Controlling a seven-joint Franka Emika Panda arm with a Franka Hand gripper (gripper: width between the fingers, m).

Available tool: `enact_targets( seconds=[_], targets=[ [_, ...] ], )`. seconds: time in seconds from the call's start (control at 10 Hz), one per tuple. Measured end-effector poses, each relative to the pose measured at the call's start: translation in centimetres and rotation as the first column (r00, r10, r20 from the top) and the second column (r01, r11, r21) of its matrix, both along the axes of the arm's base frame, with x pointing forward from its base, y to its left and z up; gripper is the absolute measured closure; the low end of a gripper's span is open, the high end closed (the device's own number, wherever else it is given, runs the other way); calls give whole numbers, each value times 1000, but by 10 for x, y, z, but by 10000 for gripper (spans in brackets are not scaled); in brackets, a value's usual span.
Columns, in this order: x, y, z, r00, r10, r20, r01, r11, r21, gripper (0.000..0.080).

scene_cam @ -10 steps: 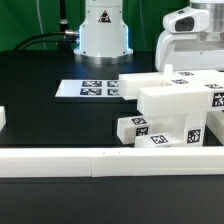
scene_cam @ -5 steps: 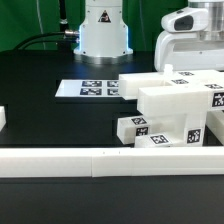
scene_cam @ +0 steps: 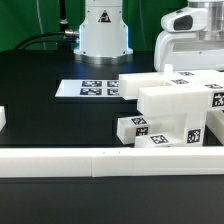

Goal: Assemble chair

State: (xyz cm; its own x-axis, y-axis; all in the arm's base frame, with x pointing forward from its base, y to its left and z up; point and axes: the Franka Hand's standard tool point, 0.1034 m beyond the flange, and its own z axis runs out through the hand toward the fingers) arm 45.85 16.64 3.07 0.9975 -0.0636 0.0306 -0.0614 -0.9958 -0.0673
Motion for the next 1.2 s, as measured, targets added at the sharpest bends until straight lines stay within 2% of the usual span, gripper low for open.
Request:
enact_targets(
  seconds=[0.2,0.6,1.2],
  targets=[
    [5,-2,1,1000,-7,6,7,1000,2,150],
    [-5,4,-16,1000,11,4,-11,1000,-9,150],
    [-15,5,-21,1000,18,-7,-18,1000,-14,150]
  ],
)
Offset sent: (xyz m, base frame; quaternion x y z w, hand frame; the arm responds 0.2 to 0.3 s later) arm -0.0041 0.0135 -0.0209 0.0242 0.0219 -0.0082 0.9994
